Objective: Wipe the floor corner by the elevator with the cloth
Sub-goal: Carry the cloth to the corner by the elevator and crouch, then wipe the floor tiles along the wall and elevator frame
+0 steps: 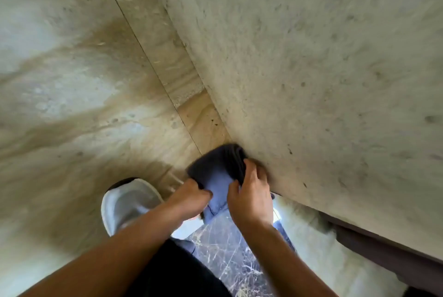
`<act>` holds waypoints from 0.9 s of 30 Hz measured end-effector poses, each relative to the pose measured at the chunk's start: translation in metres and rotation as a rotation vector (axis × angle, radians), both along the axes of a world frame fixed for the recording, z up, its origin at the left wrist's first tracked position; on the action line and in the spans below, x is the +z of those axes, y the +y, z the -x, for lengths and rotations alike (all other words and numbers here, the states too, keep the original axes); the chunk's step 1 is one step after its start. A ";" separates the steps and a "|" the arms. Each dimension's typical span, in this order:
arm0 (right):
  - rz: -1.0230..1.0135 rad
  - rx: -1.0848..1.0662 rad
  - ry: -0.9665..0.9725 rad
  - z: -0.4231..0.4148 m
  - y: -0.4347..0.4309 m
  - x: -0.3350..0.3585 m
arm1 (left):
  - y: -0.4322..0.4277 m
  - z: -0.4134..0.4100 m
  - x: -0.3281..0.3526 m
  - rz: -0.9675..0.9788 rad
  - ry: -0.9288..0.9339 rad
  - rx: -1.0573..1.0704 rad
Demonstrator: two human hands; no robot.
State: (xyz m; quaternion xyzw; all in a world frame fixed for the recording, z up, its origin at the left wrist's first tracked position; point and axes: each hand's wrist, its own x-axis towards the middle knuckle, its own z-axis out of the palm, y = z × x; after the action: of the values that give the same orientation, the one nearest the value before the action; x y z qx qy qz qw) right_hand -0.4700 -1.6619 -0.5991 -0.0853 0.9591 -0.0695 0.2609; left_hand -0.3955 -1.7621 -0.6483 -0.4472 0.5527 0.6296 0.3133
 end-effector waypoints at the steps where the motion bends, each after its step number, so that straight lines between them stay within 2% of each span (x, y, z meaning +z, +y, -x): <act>1: 0.021 0.057 0.090 -0.009 0.003 -0.005 | -0.008 0.000 -0.004 0.090 0.027 -0.140; 3: 0.086 0.110 0.272 -0.022 0.009 -0.011 | -0.025 0.000 -0.007 0.349 0.102 -0.410; 4: 0.115 0.131 0.308 -0.024 0.012 -0.012 | -0.033 0.001 -0.006 0.515 0.140 -0.481; 7: 0.053 0.272 0.116 -0.023 0.022 -0.033 | -0.060 0.007 -0.001 0.942 0.260 -0.599; 10: -0.042 0.526 0.039 -0.014 0.011 -0.065 | -0.102 0.009 -0.012 1.166 0.277 -0.606; 13: -0.093 0.640 0.047 -0.008 -0.014 -0.088 | -0.139 -0.002 -0.036 1.197 0.129 -0.528; 20: 0.033 0.678 0.149 0.030 -0.099 -0.112 | -0.164 -0.001 -0.063 1.267 0.193 -0.531; 23: 0.034 0.606 0.190 0.006 -0.065 -0.107 | -0.166 -0.008 -0.061 1.294 0.200 -0.519; 27: -0.085 0.561 0.172 -0.046 0.013 -0.103 | -0.173 -0.012 -0.072 1.326 0.235 -0.505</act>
State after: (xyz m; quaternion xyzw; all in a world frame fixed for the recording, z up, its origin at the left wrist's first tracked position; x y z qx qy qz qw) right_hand -0.4241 -1.6493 -0.7017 -0.3418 0.9186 0.0533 0.1910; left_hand -0.3836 -1.9352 -0.7207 -0.3311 0.9354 0.1136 0.0502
